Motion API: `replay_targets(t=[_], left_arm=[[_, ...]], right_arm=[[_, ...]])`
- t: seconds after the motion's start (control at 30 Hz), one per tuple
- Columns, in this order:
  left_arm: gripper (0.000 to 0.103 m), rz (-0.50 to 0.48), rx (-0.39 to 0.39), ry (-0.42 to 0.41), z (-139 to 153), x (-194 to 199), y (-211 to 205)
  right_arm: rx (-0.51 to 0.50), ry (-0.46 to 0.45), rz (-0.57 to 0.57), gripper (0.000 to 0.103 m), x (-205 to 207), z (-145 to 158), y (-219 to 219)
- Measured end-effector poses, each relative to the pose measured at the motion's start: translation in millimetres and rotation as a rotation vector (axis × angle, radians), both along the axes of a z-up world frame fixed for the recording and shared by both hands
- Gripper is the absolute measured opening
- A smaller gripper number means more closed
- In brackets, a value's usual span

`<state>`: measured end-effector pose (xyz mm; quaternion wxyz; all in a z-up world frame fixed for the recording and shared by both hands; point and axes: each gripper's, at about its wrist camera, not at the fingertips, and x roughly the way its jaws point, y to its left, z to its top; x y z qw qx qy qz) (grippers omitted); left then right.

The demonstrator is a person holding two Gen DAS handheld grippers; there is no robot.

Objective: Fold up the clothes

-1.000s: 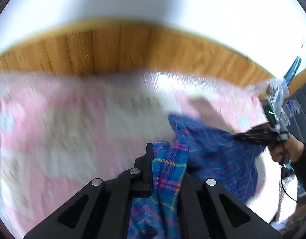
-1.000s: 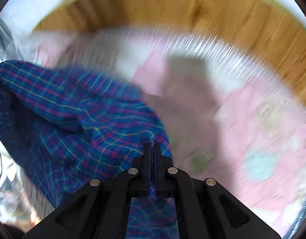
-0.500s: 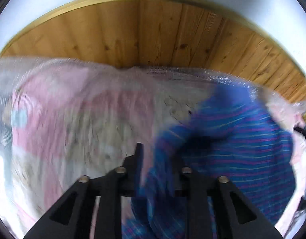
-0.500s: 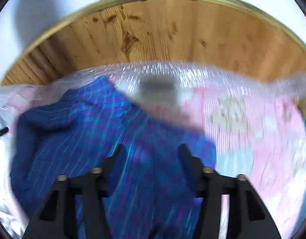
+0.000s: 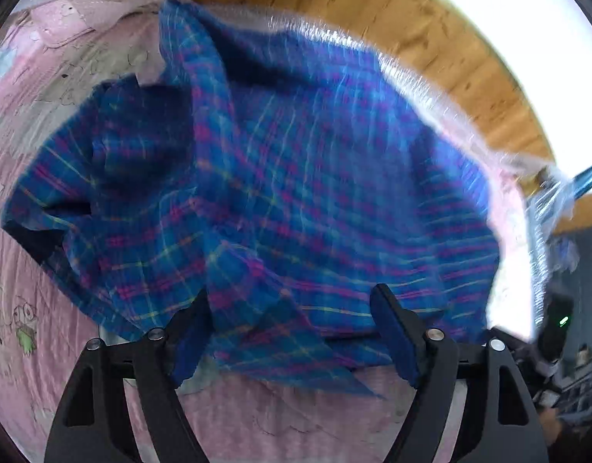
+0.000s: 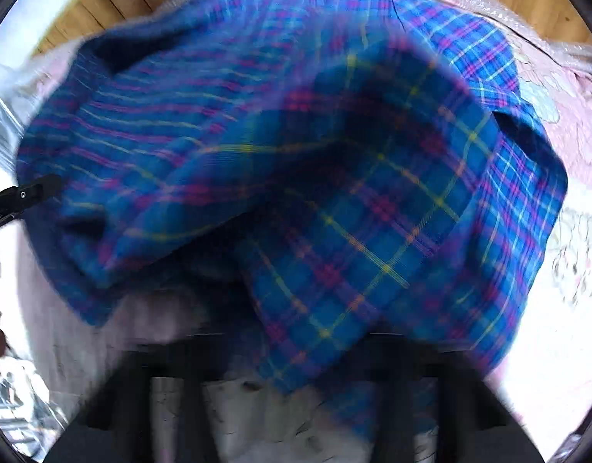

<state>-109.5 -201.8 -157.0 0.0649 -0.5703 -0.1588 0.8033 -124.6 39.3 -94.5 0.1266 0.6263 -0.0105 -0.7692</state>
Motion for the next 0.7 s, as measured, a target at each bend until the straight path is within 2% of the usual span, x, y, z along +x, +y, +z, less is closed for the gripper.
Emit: replay_targets(t=[0.03,0.1,0.2,0.3,0.33,0.37,0.4,0.43,0.5,0.53,0.57,0.67,0.7], left_arm=[[0.003,0.019,0.018,-0.008,2,-2,-16],[0.002,0.074,0.061,0.012,18,-4,-54],[0.002,0.144,0.028,0.146,77,-13,-133],[0.003,0.213,0.033,0.217,118,-31,-211],[0.004,0.248,-0.090,0.238,127,-37,-232],[0.007,0.280,-0.227,0.240,128,-43,-249],[0.017,0.315,-0.292,0.211,120,-47,-266],[0.020,0.353,-0.289,0.161,107,-50,-283],[0.024,0.396,-0.217,0.082,80,-45,-302],[0.025,0.393,-0.207,0.084,73,-36,-300],[0.032,0.393,-0.195,0.094,69,-24,-293],[0.044,0.423,-0.162,0.147,68,18,-268],[0.054,0.422,-0.153,0.180,70,36,-256]], right_arm=[[0.001,0.005,-0.005,0.004,-6,4,5],[0.038,0.094,-0.018,0.003,-17,31,23],[0.097,0.172,-0.054,0.003,-38,61,49],[0.030,0.142,-0.126,0.004,-51,57,68],[0.008,0.126,-0.165,0.009,-53,51,72],[-0.014,0.115,-0.200,0.014,-51,48,75],[-0.038,0.119,-0.222,0.016,-37,51,75],[-0.062,0.124,-0.243,0.021,-23,55,74],[-0.110,0.132,-0.286,0.038,4,62,73],[-0.134,0.137,-0.307,0.055,18,65,72],[-0.157,0.138,-0.325,0.066,32,67,71],[-0.221,0.083,-0.309,0.067,65,55,51],[-0.221,0.057,-0.287,0.067,72,46,41]])
